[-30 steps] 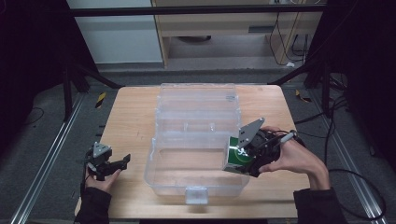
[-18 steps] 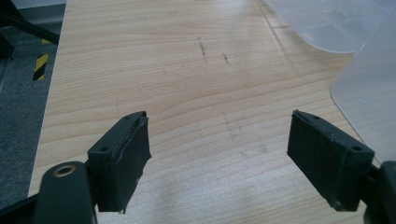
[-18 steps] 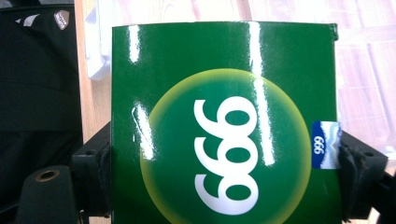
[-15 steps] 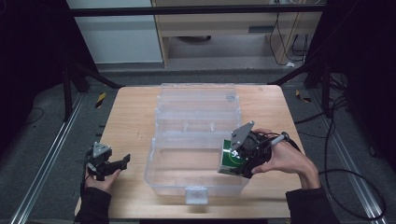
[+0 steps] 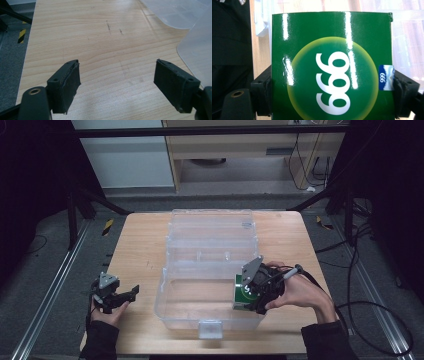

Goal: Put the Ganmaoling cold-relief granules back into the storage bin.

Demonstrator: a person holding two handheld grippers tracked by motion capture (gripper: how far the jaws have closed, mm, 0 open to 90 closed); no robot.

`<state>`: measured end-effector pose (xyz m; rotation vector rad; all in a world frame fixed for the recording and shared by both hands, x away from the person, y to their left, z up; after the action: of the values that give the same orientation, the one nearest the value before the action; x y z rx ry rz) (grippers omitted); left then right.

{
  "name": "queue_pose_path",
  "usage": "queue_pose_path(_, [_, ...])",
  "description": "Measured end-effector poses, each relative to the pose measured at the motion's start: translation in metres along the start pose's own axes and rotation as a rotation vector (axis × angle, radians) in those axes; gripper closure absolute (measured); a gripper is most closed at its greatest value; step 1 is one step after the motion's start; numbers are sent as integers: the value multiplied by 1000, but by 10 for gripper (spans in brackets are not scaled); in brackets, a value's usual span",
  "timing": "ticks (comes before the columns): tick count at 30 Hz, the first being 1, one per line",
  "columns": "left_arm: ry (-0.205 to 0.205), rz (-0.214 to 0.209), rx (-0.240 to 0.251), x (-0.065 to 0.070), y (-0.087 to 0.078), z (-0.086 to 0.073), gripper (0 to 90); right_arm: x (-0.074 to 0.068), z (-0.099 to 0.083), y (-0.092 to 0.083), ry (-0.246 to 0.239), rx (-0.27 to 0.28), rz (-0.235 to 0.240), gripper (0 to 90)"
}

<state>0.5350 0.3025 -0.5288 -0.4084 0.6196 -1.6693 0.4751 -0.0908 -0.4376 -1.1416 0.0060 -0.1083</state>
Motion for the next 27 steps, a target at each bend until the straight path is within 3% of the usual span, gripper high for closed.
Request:
queue_pose_path(10, [2, 0, -1, 1, 0, 0, 203, -3, -6, 8, 18, 5, 21, 159])
queue_pose_path(27, [1, -1, 0, 0, 0, 0, 203, -7, -6, 15, 7, -13, 27, 157])
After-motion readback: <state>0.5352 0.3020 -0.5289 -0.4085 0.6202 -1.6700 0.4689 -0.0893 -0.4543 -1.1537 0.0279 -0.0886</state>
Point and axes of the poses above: each handheld gripper's, and its own axes: y roughly forward along the jaws, z roughly out of its top, x roughly to its right, the point moved 10 cm from there along y, roughly forward along the jaws, and after that the axes turned 7 degrees about z, right-handed, at the moved point
